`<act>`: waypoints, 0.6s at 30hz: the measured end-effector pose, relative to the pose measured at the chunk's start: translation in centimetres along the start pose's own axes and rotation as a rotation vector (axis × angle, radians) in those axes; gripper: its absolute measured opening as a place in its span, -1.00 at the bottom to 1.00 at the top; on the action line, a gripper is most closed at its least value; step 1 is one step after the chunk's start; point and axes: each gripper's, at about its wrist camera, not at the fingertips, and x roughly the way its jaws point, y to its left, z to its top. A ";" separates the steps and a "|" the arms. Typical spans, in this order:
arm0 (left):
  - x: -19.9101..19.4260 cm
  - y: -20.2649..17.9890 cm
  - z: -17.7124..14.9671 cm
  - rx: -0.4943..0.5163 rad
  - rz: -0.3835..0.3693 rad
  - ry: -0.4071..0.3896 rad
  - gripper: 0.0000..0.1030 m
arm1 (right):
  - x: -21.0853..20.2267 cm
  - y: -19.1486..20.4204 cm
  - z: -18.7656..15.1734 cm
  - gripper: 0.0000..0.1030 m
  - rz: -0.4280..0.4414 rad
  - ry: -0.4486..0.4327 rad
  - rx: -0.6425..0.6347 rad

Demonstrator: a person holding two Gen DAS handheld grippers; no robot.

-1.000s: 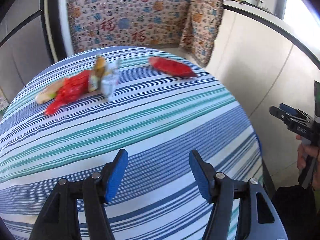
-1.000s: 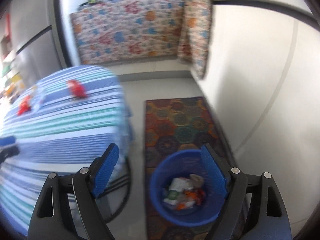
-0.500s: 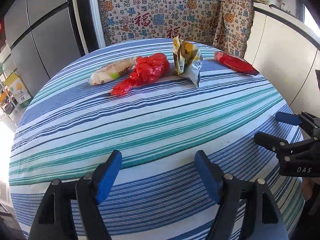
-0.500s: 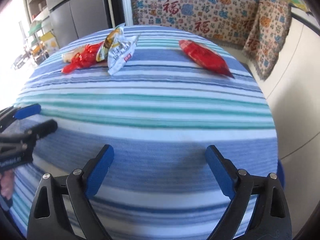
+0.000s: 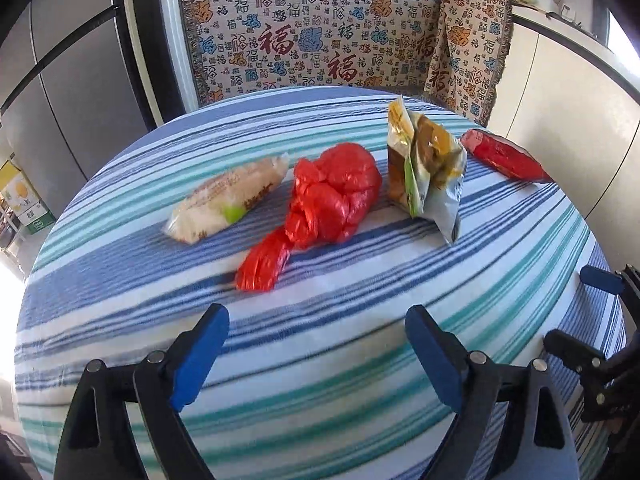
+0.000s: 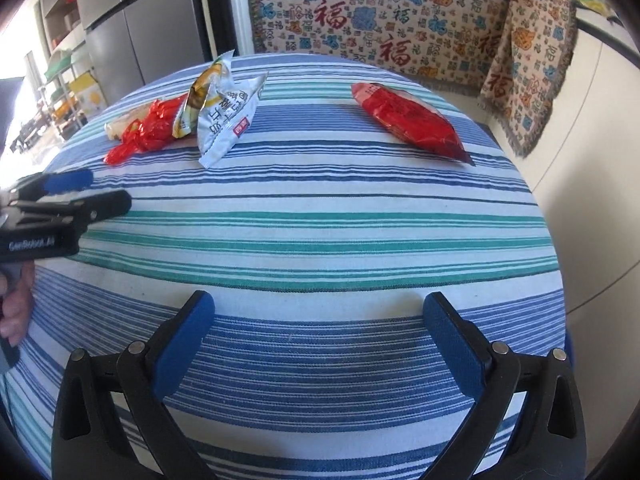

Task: Collect trash
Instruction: 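Bring both grippers back over the table, then grasp the red plastic bag with the left gripper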

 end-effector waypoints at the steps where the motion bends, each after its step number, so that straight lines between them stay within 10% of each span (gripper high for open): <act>1: 0.3 -0.1 0.7 0.021 -0.003 -0.006 0.78 | 0.0 0.0 0.0 0.99 0.000 0.000 0.000; 8: 1.6 -0.8 4.2 0.108 -0.018 -0.030 0.77 | 0.0 -0.1 0.0 0.99 0.000 0.000 -0.001; 10: 1.9 -0.9 4.6 0.116 -0.012 -0.034 0.59 | 0.0 -0.1 0.0 0.99 0.001 0.000 -0.001; 12: 2.2 -1.0 4.5 0.124 -0.017 -0.015 -0.16 | 0.0 -0.1 0.0 0.99 0.001 0.000 -0.001; 18: 0.0 -0.7 1.8 0.038 -0.007 -0.039 -0.15 | 0.0 -0.1 0.0 0.99 0.001 -0.001 -0.001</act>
